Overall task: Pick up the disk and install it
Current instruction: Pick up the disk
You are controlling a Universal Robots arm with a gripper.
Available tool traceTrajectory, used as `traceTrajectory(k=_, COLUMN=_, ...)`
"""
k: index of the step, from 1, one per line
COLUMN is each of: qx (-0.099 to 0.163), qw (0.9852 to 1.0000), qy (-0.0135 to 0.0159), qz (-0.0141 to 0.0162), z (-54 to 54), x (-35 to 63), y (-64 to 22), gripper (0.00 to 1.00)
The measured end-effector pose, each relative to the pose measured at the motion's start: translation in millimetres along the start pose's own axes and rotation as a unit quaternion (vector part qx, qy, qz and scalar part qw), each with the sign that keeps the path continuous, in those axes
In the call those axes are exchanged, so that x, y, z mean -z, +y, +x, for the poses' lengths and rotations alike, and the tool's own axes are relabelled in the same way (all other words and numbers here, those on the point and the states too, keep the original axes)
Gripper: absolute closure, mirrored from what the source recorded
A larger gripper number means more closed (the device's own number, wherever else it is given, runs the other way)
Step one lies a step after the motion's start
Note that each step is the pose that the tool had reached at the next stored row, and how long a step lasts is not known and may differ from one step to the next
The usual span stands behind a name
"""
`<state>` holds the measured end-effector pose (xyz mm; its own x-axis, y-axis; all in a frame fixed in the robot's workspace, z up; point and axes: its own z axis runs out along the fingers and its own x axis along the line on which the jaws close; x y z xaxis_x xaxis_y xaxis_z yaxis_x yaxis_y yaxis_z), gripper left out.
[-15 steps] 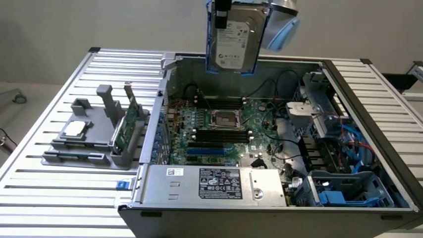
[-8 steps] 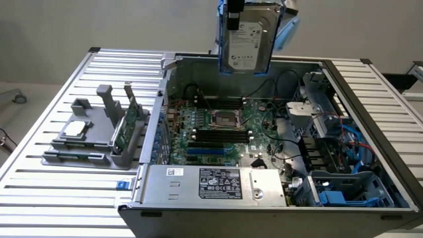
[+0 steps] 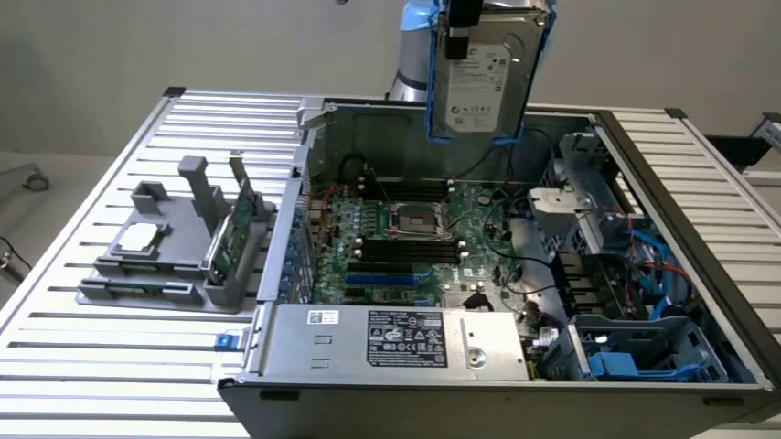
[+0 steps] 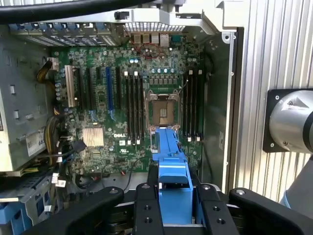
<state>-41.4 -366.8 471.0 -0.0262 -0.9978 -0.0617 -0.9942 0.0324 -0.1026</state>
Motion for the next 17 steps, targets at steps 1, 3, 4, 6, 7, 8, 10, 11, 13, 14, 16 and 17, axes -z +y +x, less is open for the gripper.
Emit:
traceTrajectory(k=1, qx=0.0, qw=1.0, qy=0.0002, qz=0.0, z=1.0, x=-0.5, y=-4.2, gripper=0.67)
traceTrajectory(k=3, qx=0.0, qw=1.0, qy=0.0007, qz=-0.0001, z=3.1, x=-1.2, y=-12.2, gripper=0.67)
traceTrajectory(k=4, qx=0.0, qw=1.0, qy=0.0009, qz=0.0, z=4.1, x=-1.6, y=-15.8, gripper=0.67)
traceTrajectory(k=6, qx=0.0, qw=1.0, qy=0.0014, qz=0.0, z=6.4, x=-2.3, y=-23.1, gripper=0.67)
traceTrajectory(k=7, qx=0.0, qw=1.0, qy=0.0016, qz=0.0, z=7.6, x=-2.7, y=-26.4, gripper=0.67)
traceTrajectory(k=8, qx=0.0, qw=1.0, qy=0.0019, qz=0.0, z=8.7, x=-2.9, y=-29.7, gripper=0.67)
traceTrajectory(k=10, qx=0.0, qw=1.0, qy=0.0021, qz=0.0, z=11.4, x=-3.6, y=-36.6, gripper=0.67)
traceTrajectory(k=11, qx=0.0, qw=1.0, qy=0.002, qz=0.0, z=13.3, x=-3.9, y=-40.2, gripper=0.67)
traceTrajectory(k=13, qx=0.0, qw=1.0, qy=0.002, qz=0.0, z=17.5, x=-4.4, y=-48.2, gripper=0.67)
traceTrajectory(k=14, qx=0.0, qw=1.0, qy=0.002, qz=-0.0001, z=19.7, x=-4.7, y=-51.9, gripper=0.67)
traceTrajectory(k=16, qx=0.0, qw=1.0, qy=0.0021, qz=-0.001, z=24.8, x=-5.1, y=-58.9, gripper=0.67)
traceTrajectory(k=17, qx=0.0, qw=1.0, qy=0.0023, qz=-0.0016, z=27.1, x=-5.3, y=-62.0, gripper=0.67)
